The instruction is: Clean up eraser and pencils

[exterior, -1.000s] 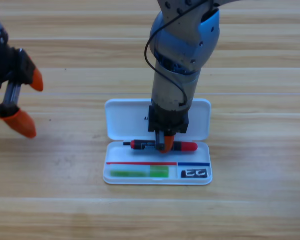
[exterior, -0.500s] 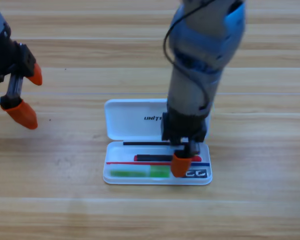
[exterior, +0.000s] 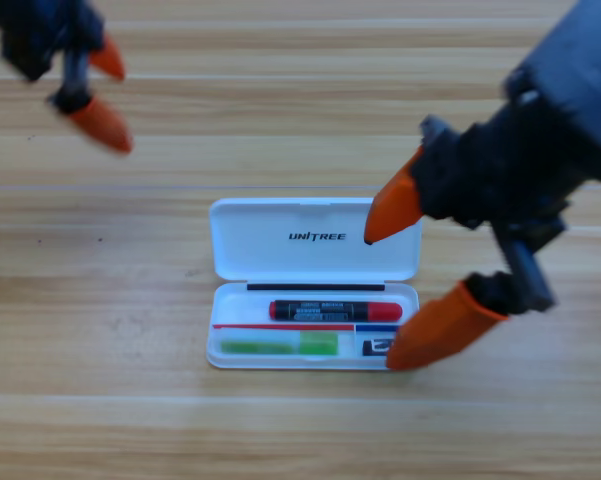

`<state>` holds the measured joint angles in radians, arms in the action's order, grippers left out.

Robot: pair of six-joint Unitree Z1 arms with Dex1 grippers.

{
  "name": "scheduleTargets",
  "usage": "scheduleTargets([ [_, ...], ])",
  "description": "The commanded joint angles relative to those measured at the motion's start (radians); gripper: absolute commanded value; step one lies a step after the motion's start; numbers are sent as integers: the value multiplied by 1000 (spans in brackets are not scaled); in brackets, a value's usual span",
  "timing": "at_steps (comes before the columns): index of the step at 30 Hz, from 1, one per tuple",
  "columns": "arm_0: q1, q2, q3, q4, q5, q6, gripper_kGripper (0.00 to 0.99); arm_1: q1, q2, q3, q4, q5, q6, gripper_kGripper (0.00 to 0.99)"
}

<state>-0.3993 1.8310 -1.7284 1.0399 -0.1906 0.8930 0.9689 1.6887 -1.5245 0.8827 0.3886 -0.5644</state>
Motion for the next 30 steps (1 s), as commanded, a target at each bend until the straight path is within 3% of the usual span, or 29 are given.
scheduleTargets([
  [1, 137, 237, -203, -6, -113, 9, 762, -30, -192, 109, -59, 107, 14, 988],
  [4, 175, 329, -273, -8, -190, 46, 454, -36, -307, 199, -143, 107, 26, 989],
  [7, 203, 404, -295, -11, -273, 96, 98, -36, -371, 242, -160, 101, 38, 989],
  [8, 211, 429, -293, -14, -297, 100, 0, -38, -373, 248, -174, 42, 75, 989],
  [14, 220, 577, -266, -12, -432, 123, 0, -48, -385, 297, -179, 98, 57, 988],
  [23, 123, 651, -224, 6, -486, 149, 0, -48, -360, 296, -185, 130, 52, 988],
  [30, 51, 640, -235, 77, -541, 164, 0, -48, -351, 297, -186, 156, 54, 988],
])
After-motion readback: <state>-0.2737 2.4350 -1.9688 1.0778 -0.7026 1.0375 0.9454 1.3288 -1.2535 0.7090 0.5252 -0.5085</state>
